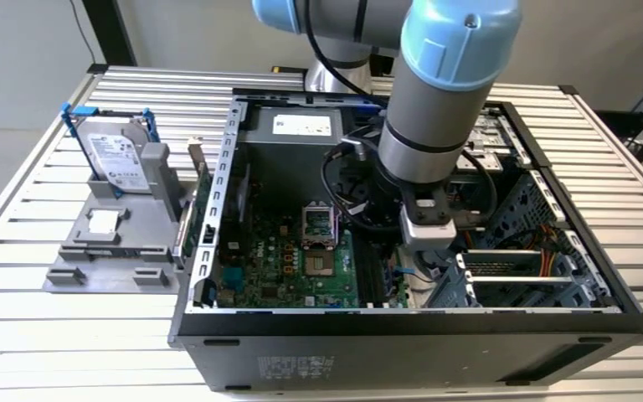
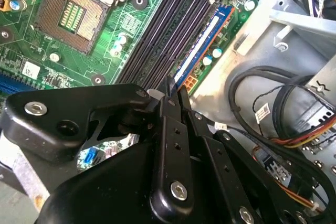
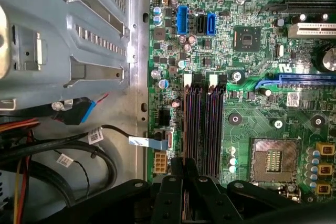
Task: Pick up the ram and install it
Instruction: 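Insert the ram into the slot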
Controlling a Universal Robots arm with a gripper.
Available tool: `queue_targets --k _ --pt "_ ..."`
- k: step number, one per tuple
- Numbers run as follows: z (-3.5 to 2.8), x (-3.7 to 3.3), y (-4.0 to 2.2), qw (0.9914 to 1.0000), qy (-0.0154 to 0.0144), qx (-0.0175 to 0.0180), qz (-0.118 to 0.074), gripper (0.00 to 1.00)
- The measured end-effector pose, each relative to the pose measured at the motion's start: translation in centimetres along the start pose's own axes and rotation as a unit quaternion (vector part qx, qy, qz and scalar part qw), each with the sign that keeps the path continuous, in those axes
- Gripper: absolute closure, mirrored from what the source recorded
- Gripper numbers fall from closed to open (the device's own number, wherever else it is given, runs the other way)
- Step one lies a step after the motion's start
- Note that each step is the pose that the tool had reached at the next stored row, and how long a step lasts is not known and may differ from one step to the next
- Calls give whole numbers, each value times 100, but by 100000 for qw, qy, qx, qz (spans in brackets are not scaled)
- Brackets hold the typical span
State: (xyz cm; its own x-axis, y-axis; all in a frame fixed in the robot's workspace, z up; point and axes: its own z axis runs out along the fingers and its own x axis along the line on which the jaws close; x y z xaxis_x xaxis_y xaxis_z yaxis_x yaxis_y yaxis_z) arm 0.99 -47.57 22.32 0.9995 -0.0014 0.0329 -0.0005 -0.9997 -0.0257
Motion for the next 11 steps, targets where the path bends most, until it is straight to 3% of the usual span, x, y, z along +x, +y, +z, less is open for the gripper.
queue_targets --k 11 --pt "51 -2 -10 100000 -7 -14 3 100"
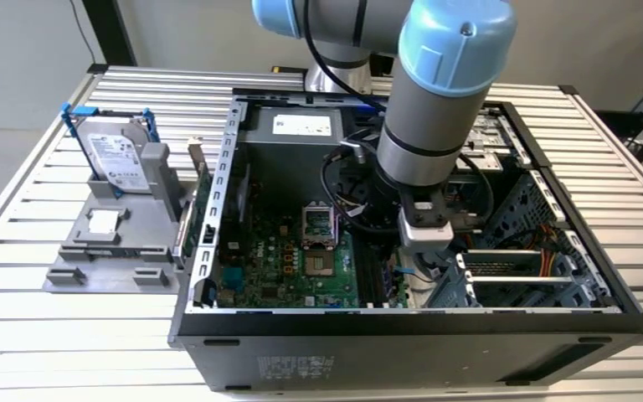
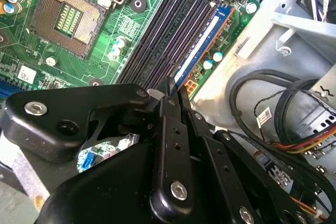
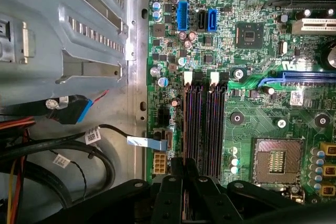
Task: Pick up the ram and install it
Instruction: 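Insert the ram into the slot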
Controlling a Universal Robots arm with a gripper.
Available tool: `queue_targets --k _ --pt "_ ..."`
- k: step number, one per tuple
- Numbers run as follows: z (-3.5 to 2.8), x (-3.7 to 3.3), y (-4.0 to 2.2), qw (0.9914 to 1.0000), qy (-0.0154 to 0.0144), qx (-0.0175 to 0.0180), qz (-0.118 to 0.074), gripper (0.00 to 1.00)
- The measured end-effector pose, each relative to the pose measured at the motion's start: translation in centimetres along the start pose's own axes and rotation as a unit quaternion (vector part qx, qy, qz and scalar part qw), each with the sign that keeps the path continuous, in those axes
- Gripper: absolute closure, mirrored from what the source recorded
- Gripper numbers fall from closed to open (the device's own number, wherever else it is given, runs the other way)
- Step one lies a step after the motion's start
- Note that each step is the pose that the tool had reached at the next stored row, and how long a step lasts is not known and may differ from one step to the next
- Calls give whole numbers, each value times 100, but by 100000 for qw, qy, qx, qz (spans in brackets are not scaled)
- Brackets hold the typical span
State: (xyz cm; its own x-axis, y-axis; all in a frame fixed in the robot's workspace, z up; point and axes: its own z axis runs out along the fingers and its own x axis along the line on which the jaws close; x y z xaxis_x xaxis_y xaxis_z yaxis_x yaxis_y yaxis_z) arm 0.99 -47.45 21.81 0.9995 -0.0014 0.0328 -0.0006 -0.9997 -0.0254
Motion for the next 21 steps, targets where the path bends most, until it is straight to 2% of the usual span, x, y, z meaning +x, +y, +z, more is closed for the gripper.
queue_targets --k 11,19,21 --pt "26 -5 -7 100000 -3 0 4 100" --pt "27 -5 -9 100000 -12 16 112 100" --pt "10 -4 -12 100000 -60 24 124 100"
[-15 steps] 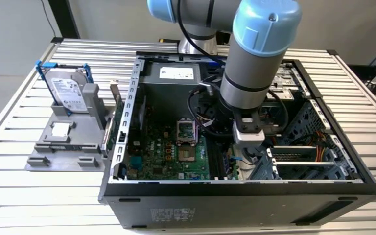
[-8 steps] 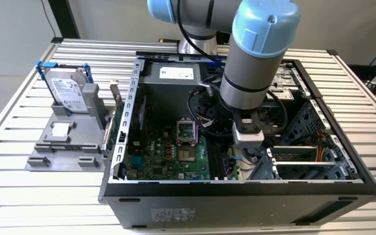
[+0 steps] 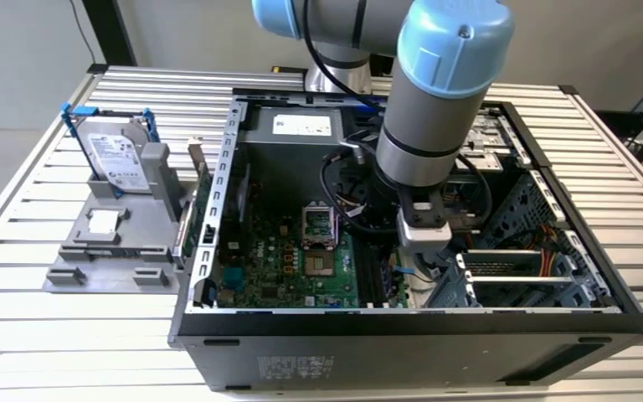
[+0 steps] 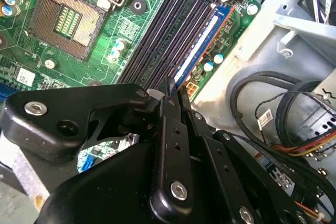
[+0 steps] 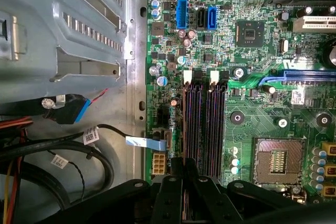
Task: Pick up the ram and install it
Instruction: 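Insert the ram into the slot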
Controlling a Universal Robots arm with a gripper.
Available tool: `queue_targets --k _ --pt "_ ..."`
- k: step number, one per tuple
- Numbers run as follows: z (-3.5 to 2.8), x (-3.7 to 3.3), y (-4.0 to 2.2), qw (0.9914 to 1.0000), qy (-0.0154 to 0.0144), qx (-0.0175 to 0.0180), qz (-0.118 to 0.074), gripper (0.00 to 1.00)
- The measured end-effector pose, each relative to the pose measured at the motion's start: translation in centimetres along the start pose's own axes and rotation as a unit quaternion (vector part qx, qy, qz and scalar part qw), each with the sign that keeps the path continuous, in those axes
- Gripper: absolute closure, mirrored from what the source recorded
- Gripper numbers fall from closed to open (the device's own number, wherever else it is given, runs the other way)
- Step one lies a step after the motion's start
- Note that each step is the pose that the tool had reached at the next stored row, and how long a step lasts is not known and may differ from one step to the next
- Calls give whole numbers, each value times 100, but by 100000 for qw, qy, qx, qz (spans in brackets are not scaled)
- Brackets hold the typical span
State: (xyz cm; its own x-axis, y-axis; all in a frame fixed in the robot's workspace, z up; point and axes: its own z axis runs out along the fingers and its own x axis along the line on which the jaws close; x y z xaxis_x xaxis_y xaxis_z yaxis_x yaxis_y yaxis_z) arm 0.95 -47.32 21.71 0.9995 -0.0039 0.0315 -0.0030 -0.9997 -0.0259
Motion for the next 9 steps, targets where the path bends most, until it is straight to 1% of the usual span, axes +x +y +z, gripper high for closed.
queue_targets --k 2,6,9 --pt "-40 1 -2 100000 -114 -1 5 100" --pt "-44 2 -5 100000 -130 -24 261 100" --pt "-37 0 -5 99996 -115 -48 837 100"
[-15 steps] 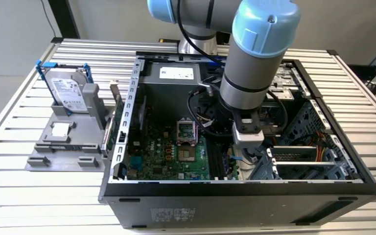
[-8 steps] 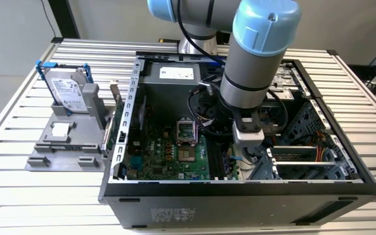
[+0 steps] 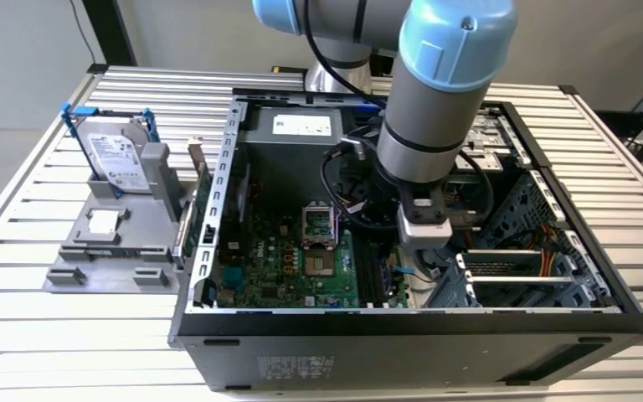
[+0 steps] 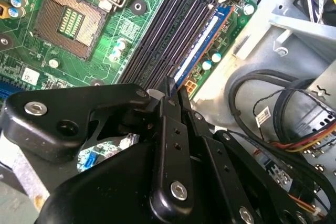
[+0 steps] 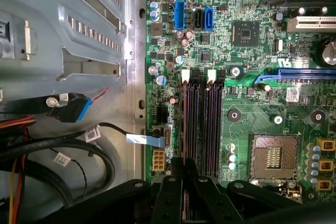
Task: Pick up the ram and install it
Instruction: 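Insert the ram into the slot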
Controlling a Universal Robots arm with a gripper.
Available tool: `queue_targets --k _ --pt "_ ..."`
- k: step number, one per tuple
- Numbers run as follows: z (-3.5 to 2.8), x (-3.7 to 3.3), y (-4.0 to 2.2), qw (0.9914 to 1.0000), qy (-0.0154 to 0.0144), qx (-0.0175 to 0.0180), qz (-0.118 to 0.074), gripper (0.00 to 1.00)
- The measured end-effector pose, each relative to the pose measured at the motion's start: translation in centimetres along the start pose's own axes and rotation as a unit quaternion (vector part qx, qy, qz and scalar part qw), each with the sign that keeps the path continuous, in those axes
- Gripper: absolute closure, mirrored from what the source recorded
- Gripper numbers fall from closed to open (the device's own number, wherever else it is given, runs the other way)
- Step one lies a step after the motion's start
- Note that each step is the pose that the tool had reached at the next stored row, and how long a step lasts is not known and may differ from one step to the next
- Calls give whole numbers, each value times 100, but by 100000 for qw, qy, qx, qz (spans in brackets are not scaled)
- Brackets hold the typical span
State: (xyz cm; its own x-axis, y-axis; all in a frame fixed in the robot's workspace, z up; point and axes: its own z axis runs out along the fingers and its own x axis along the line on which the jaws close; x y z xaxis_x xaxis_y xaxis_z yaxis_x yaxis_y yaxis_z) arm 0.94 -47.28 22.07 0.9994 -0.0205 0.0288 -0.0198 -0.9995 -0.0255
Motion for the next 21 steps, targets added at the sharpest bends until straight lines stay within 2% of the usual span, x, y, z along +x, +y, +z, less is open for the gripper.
queue_targets --k 7,14,18,21 --pt "25 -14 1 99994 31 -32 1064 100" --pt "49 -15 2 99994 25 -32 1105 100" --pt "51 -16 0 99997 17 268 696 100" --pt "52 -16 3 99997 12 273 685 100"
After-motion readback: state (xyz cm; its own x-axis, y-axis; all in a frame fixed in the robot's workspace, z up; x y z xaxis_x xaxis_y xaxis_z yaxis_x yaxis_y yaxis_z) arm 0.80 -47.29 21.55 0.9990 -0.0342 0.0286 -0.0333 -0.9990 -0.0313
